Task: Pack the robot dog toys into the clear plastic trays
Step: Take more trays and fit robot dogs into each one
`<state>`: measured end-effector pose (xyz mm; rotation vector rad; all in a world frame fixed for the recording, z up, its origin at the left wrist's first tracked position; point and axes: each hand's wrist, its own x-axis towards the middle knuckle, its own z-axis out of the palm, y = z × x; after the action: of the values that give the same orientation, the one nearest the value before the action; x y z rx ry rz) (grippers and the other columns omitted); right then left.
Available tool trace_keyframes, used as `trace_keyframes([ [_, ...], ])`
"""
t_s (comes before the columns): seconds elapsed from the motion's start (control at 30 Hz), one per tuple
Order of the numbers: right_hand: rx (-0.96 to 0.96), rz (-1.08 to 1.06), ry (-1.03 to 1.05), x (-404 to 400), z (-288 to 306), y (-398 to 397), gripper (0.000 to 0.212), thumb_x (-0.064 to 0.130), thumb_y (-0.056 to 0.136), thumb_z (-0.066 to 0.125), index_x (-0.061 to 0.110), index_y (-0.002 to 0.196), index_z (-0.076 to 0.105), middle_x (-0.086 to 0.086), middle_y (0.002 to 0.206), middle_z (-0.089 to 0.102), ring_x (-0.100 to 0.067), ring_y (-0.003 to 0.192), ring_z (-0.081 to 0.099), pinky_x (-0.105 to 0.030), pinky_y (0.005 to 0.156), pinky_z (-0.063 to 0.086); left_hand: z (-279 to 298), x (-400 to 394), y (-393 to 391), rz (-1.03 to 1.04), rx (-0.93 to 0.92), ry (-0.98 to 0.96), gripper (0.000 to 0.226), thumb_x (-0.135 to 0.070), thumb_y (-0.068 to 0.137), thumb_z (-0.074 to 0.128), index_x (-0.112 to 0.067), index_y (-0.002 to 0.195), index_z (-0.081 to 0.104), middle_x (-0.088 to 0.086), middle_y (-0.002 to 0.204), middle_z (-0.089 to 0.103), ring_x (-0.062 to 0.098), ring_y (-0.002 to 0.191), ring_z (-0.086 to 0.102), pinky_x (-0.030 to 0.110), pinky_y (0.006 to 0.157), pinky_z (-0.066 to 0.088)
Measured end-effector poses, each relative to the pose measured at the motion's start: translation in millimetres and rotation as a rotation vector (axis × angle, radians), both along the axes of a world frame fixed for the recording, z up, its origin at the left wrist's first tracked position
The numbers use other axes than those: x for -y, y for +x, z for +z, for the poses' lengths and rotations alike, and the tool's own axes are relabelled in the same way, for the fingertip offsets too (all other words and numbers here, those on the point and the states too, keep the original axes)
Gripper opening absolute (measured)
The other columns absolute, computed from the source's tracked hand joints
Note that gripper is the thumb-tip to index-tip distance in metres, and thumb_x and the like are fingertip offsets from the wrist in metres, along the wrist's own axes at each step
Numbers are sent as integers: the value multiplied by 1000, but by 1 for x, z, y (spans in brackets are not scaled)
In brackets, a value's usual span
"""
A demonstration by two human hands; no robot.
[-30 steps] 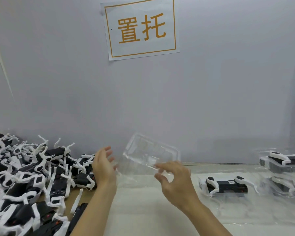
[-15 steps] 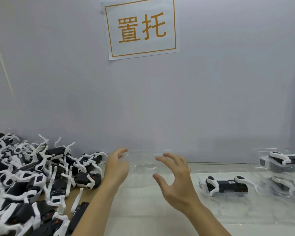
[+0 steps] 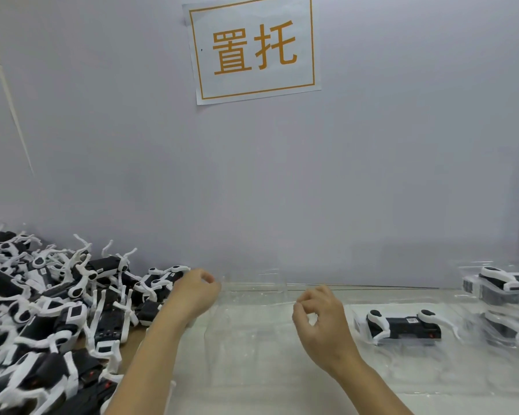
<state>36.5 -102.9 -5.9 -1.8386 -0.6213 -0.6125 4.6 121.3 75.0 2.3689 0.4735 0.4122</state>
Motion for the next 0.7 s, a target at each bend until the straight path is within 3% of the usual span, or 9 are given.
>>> trace_keyframes([
  [0.07,-19,18,-124,1,-5,2,26,18,80,55,21,55,56,10,71,58,-6,92,50,-18,78,38,-8,-13,2,136,-21,193,24,-22,93,47,-17,109,64,8,121,61,32,116,52,37,96,43],
  [0.1,-30,31,-172,2,-6,1,21,18,79,55,25,59,57,13,74,59,-5,95,49,-21,83,39,-12,-19,2,186,-44,246,26,-19,93,46,-17,113,63,11,126,58,35,122,48,38,100,40],
  [0.23,-130,81,-221,4,-6,-3,16,25,73,48,37,75,58,22,91,56,3,110,43,-26,98,36,-31,-27,0,174,-204,294,27,-13,93,49,-4,115,62,17,123,62,34,117,54,34,96,43],
  [0.33,-154,83,-237,4,-4,-4,21,17,80,54,37,79,61,18,95,56,5,112,41,-31,103,36,-44,-26,1,214,-296,383,25,-23,100,49,-9,118,57,10,126,60,27,121,53,32,100,38],
  [0.43,-159,72,-229,4,-3,-5,24,11,82,57,34,79,63,17,93,57,7,111,41,-33,104,35,-45,-29,1,273,-148,381,7,-19,95,60,-14,91,62,9,108,69,27,105,60,30,89,45],
  [0.5,-170,72,-221,3,-3,-6,24,11,83,57,34,79,65,16,92,57,8,112,40,-33,105,35,-44,-31,-1,315,11,292,16,-4,87,63,-14,75,63,9,93,68,28,86,56,29,75,45],
  [0.7,-207,72,-234,4,-3,-6,24,14,82,56,36,80,65,16,98,56,6,114,41,-32,104,35,-26,-21,-3,235,392,109,29,17,80,52,-4,84,71,7,84,62,24,83,54,28,73,39],
])
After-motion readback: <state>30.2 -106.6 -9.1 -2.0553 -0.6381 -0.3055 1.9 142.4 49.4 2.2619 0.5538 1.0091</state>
